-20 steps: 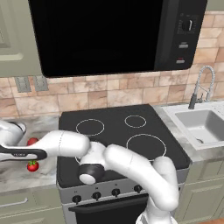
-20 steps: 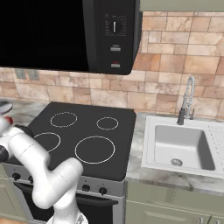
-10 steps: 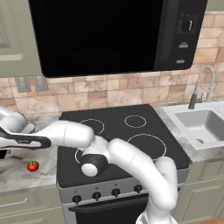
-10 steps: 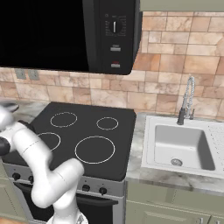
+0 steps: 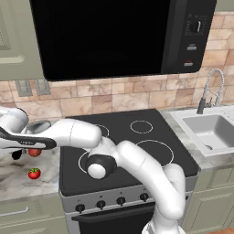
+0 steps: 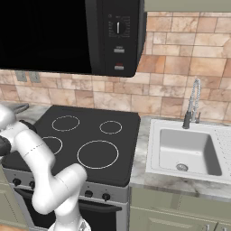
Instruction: Place the pan on the rear left burner on the stove. Then place the tomato and the onion in the pan and turn on the rear left burner.
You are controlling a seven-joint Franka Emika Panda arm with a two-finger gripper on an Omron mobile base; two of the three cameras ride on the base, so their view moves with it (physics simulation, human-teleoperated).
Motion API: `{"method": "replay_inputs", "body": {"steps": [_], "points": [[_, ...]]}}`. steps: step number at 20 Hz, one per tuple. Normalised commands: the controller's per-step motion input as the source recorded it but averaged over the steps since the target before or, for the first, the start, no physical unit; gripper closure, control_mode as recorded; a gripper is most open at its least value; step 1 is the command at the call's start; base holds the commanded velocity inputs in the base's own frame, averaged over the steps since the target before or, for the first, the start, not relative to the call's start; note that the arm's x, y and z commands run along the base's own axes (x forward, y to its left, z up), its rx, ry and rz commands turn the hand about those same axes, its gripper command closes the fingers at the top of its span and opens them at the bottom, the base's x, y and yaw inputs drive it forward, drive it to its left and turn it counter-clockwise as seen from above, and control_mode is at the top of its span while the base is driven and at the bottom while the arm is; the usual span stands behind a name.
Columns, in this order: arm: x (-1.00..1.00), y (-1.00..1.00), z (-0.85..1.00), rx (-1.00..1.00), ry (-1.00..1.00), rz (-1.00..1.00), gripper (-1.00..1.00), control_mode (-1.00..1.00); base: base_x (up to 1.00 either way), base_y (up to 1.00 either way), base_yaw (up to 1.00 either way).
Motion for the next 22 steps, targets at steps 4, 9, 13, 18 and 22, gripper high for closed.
{"method": "replay_inputs", "body": {"steps": [4,9,13,18,22], "points": [[0.00,-0.61,0.26,-0.16,-0.03,0.00,1.00,-1.00,0.00,0.00,0.00],[0.00,-0.65,0.25,-0.07,-0.05,-0.01,1.00,-1.00,0.00,0.00,0.00],[-0.01,-0.67,0.13,0.00,-0.03,-0.01,1.00,-1.00,0.00,0.00,0.00],[-0.17,-0.80,0.00,0.02,-0.03,-0.01,1.00,-1.00,0.00,0.00,0.00],[-0.27,-0.89,0.00,0.08,-0.03,-0.02,1.00,-1.00,0.00,0.00,0.00]]}}
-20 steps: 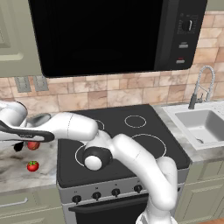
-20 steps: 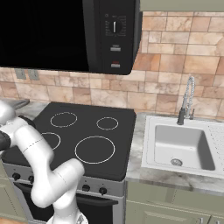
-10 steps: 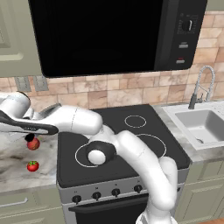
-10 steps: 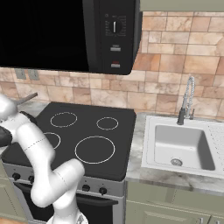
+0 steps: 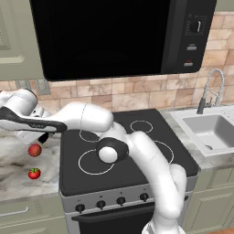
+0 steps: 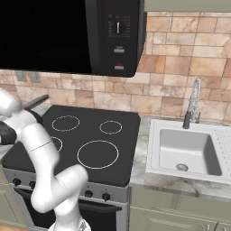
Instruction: Place the pan on the rear left burner on the stove. Then place the tomato and the onion in the pan and turn on the rear left burner.
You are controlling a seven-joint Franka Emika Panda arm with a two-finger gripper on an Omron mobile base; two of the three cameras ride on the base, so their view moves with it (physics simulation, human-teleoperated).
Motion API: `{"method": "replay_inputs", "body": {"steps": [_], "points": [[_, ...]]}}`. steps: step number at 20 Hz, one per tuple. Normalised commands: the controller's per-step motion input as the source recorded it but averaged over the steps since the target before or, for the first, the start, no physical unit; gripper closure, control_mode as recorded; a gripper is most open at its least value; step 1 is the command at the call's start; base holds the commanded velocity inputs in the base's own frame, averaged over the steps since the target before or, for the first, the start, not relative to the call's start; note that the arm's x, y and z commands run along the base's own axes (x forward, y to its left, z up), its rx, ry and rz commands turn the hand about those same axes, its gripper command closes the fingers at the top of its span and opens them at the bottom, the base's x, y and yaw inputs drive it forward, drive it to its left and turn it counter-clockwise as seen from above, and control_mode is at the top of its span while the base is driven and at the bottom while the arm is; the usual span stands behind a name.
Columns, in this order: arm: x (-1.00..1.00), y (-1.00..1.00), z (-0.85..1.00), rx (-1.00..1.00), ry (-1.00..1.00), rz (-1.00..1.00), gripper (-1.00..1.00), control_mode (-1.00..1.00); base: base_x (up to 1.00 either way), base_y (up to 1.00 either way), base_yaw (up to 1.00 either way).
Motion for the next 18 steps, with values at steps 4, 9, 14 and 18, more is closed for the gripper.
{"method": "replay_inputs", "body": {"steps": [4,9,14,18], "points": [[-0.27,-0.78,0.01,0.10,-0.08,0.00,1.00,-1.00,0.00,0.00,0.00],[-0.23,-0.61,0.08,0.20,-0.18,0.00,1.00,-1.00,0.00,0.00,0.00],[-0.18,-0.57,0.03,0.29,-0.24,0.00,1.00,-1.00,0.00,0.00,0.00],[-0.03,-0.58,0.03,0.36,-0.22,0.00,1.00,-1.00,0.00,0.00,0.00]]}}
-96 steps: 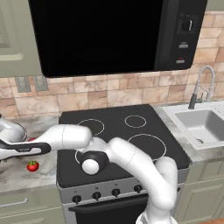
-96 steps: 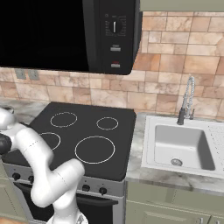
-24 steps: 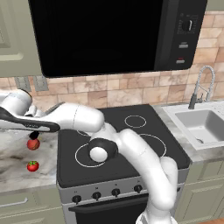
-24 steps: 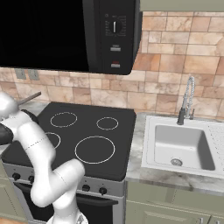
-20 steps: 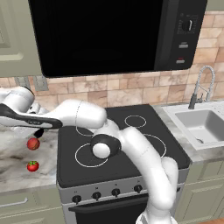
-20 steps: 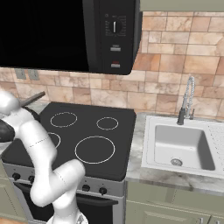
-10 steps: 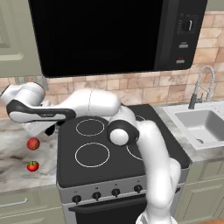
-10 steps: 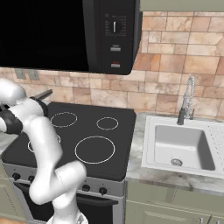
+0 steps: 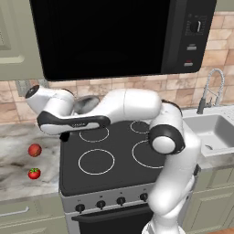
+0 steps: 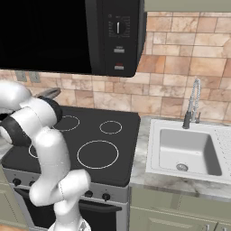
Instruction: Place the pan on the rear left burner on the stove. Then place the tomato and the onion in the pan and turn on the rear left burner.
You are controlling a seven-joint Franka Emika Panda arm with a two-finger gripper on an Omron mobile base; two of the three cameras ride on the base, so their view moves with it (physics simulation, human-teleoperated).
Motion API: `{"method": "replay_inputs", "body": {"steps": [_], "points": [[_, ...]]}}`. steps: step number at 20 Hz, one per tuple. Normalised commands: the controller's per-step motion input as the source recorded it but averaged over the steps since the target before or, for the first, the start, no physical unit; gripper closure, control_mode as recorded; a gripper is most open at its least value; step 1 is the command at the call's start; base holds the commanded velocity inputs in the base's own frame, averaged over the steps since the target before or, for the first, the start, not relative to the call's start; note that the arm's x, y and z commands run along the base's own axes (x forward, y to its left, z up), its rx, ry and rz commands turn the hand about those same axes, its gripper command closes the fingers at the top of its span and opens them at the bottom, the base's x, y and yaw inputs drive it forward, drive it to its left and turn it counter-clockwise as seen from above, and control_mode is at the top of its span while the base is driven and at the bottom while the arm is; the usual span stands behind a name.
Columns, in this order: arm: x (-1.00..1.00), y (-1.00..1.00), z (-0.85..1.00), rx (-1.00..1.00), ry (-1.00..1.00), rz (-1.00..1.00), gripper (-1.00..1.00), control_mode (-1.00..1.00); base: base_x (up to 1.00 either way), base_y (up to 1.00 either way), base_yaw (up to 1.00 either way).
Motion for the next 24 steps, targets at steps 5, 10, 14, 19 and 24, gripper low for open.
{"method": "replay_inputs", "body": {"steps": [5,10,14,19,24], "points": [[0.00,-0.48,0.06,0.44,-0.13,0.00,1.00,-1.00,0.00,0.00,0.00],[0.07,-0.17,0.15,0.36,0.00,0.00,1.00,-1.00,0.00,0.00,0.00],[0.13,0.00,0.14,0.14,0.07,0.00,1.00,-1.00,0.00,0.00,0.00],[0.06,0.00,0.11,0.01,0.11,0.00,1.00,-1.00,0.00,0.00,0.00],[0.05,0.00,0.04,0.00,0.12,0.00,1.00,-1.00,0.00,0.00,0.00]]}}
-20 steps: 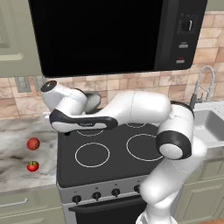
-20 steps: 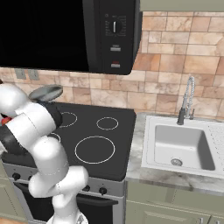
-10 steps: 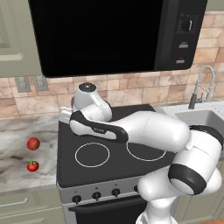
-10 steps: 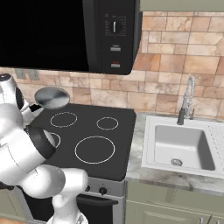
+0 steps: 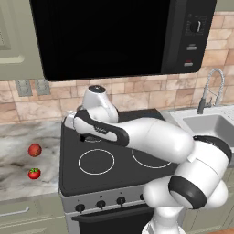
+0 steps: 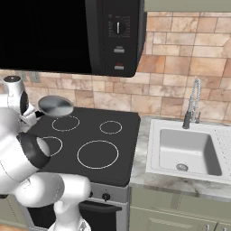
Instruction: Place the pan on the rear left burner on the stove. Then place the tomato and the onion in the pan and turn on the rear left burner.
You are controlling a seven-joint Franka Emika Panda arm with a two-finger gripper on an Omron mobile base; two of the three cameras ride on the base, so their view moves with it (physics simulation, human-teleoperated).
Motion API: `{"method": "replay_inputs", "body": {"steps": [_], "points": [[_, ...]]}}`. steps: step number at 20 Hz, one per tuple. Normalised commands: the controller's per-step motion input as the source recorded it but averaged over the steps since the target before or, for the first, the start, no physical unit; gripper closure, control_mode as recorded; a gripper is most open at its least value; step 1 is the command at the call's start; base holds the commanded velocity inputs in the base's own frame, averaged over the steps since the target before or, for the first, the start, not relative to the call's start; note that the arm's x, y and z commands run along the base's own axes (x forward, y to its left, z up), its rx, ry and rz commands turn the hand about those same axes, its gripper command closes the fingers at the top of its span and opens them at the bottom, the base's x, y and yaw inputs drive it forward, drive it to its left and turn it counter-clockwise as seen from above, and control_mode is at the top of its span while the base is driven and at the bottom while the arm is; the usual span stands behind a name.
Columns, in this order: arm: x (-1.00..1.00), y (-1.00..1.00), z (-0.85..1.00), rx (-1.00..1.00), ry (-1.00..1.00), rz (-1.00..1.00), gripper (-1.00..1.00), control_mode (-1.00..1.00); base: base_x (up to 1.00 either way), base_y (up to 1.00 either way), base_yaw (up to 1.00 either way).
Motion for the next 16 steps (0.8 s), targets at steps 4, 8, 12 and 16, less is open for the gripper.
{"method": "replay_inputs", "body": {"steps": [4,8,12,16], "points": [[0.11,0.00,0.00,0.00,0.07,0.00,1.00,-1.00,0.00,0.00,0.00],[0.07,0.00,0.00,0.00,0.00,0.00,1.00,-1.00,0.00,0.00,0.00],[0.02,0.00,-0.07,0.00,0.00,0.00,1.00,-1.00,0.00,0.00,0.00],[0.02,0.00,-0.18,0.00,0.00,0.00,1.00,-1.00,0.00,0.00,0.00]]}}
